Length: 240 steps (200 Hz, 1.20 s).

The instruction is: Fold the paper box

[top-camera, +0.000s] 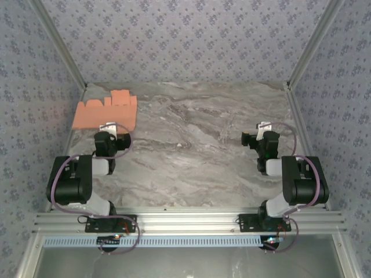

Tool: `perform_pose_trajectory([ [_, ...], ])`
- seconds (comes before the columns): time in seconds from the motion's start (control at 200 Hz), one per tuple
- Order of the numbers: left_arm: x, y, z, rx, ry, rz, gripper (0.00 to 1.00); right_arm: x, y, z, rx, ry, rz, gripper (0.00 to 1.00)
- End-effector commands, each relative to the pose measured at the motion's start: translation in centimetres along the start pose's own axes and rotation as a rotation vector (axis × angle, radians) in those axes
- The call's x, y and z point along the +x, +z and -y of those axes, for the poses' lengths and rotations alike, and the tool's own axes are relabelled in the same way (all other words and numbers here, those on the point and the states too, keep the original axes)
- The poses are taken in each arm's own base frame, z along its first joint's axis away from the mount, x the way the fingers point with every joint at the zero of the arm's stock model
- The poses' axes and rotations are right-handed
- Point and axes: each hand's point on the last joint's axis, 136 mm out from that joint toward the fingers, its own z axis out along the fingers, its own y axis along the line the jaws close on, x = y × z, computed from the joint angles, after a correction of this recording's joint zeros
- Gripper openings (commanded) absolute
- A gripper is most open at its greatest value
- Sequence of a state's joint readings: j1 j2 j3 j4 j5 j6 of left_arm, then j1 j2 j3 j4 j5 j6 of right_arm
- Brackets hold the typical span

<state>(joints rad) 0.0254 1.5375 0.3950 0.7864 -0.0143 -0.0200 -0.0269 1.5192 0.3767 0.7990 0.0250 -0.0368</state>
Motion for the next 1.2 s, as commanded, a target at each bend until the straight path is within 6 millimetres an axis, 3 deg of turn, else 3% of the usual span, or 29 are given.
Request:
perform_pose_trajectory([
  [0.0,-1.7,0.1,0.1,0.012,-0.009,0.046,0.99,-0.7,0.2,0.2,0.001,0.015,0.014,1.00],
  [0.755,-1.9,0.2,-0.2,-0.003,-0.016,0.047,0.99,-0.8,0.0,0.4,0.006,0.027,0.024,1.00],
  [0.914,-5.3,-2.1,-0.4,-0.074,-0.046,-0.028,0.99,-4.8,-3.9,3.7,0.166,0.115,0.071,1.00],
  [1.044,-9.0,-5.2,0.6,-0.046,-0.203,-0.028,0.99,-7.7,-7.1,4.3,0.187,0.160,0.050,1.00],
  [1.109,-10.6,-6.3,0.2,-0.073,-0.300,-0.060,0.99,-9.1,-8.8,5.2,0.220,0.286,0.052,1.00],
  [1.194,-10.9,-6.9,-1.1,-0.188,-0.448,-0.170,0.99,-8.5,-10.7,7.3,0.326,0.550,-0.009,1.00],
])
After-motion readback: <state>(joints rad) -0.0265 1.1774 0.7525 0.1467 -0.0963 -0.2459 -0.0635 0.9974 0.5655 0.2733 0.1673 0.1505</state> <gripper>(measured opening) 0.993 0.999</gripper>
